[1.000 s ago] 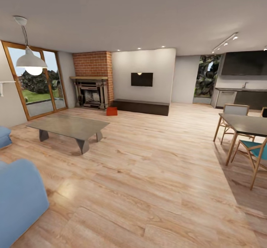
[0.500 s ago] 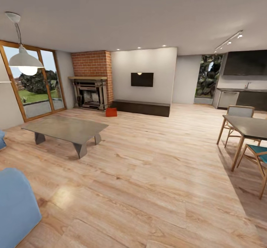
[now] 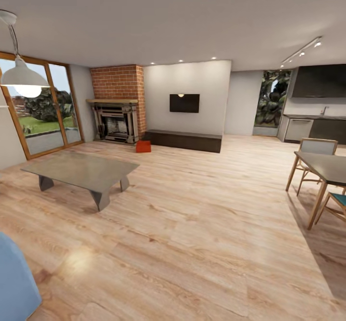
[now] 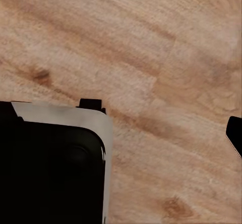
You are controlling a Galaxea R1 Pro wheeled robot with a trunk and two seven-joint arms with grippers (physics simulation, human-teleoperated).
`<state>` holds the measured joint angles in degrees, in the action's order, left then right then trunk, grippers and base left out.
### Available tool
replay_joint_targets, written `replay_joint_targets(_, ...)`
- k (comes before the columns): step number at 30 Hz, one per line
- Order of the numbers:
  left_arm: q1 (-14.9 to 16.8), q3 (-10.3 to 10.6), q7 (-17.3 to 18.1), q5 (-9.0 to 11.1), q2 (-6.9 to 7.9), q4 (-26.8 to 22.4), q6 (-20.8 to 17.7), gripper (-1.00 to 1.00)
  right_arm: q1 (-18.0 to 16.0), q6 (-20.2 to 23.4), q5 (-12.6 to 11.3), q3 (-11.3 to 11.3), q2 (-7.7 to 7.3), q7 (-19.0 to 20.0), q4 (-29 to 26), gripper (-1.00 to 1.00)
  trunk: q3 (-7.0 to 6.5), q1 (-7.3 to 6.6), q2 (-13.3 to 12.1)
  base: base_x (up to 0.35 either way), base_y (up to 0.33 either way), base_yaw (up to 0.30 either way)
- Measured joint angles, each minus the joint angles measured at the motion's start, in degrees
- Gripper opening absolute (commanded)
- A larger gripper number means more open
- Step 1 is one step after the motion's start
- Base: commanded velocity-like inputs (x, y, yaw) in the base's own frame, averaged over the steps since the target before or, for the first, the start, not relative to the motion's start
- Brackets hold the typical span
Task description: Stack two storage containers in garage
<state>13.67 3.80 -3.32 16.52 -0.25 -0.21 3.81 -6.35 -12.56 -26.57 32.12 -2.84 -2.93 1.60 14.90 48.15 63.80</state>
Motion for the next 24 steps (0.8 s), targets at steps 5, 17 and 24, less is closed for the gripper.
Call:
replay_joint_targets(5, 0.0, 0.0, 0.05, 0.0, 0.0, 0.0, -0.06, 1.0, 0.0, 0.0, 0.0, 0.0, 0.0, 0.05, 0.0, 1.0, 0.0, 0.0, 0.0, 0.322, 0.0, 0.0)
replay_joint_targets(17, 0.0, 0.0, 0.05, 0.0, 0.0, 0.0, -0.15, 1.0, 0.0, -0.01, 0.0, 0.0, 0.0, 0.05, 0.0, 1.0, 0.0, 0.0, 0.0, 0.322, 0.0, 0.0)
replay_joint_targets(24, 0.0, 0.0, 0.05, 0.0, 0.0, 0.0, -0.11, 1.0, 0.0, 0.0, 0.0, 0.0, 0.0, 0.05, -0.01, 1.0, 0.0, 0.0, 0.0, 0.322, 0.0, 0.0)
